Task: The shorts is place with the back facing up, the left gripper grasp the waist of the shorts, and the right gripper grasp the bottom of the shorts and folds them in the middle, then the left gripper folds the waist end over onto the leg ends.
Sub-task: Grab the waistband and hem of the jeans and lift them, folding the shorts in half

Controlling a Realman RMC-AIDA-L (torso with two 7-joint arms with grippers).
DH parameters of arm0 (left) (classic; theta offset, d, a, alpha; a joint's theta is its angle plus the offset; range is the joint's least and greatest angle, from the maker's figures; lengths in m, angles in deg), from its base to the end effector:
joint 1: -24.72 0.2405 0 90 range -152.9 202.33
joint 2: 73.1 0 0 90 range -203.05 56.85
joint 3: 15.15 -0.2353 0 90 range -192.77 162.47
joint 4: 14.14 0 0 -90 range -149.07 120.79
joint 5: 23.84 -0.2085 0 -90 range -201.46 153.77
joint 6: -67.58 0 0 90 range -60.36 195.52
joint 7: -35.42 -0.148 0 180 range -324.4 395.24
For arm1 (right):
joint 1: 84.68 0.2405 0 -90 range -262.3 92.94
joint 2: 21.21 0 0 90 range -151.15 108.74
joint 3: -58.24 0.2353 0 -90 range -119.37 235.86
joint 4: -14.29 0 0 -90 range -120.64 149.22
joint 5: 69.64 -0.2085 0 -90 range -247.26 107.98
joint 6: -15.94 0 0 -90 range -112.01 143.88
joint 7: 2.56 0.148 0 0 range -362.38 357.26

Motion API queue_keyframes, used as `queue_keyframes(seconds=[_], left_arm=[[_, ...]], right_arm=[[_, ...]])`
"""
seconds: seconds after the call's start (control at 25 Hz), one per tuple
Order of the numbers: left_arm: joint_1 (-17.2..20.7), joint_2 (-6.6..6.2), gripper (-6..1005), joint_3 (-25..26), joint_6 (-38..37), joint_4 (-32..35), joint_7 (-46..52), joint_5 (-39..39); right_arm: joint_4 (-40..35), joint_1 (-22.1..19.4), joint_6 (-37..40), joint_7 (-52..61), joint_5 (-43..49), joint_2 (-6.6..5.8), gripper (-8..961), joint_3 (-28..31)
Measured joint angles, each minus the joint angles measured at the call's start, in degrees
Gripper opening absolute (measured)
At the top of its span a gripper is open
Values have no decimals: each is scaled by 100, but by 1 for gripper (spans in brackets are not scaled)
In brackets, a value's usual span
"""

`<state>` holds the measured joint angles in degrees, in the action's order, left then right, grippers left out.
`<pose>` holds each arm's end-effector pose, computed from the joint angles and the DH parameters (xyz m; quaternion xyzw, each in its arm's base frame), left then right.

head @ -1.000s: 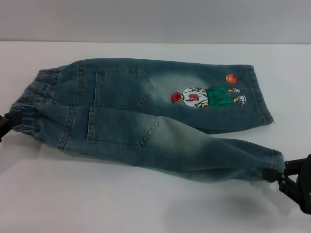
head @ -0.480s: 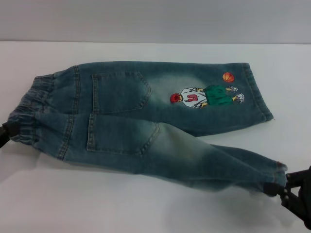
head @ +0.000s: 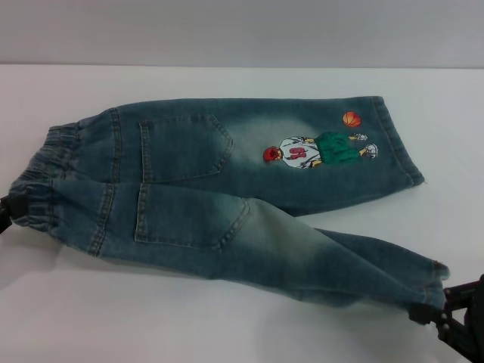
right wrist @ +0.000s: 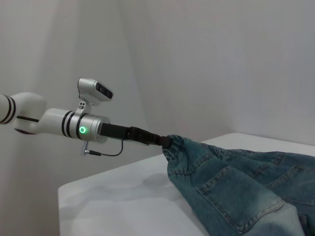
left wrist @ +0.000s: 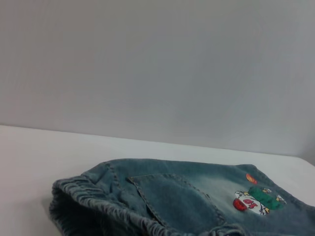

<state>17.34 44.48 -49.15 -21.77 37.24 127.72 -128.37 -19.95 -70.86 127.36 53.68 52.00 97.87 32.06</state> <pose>-0.3392 0.2432 0.0900 -0.8269 -0.3968 -0.2720 0.2913 0.3016 0.1949 0.0204 -0.9260 0.1664 0.3187 0.1155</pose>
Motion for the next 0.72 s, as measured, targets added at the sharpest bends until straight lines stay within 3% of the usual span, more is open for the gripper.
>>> queue_keyframes(seconds=[0.28, 0.72], left_arm=[[-76, 20, 63, 25, -43, -10, -7, 40], [-918, 7, 66, 1, 419, -316, 136, 47]], right_arm=[[4, 125, -16, 32, 18, -36, 0, 47], [-32, 493, -325, 204, -22, -108, 0, 361]])
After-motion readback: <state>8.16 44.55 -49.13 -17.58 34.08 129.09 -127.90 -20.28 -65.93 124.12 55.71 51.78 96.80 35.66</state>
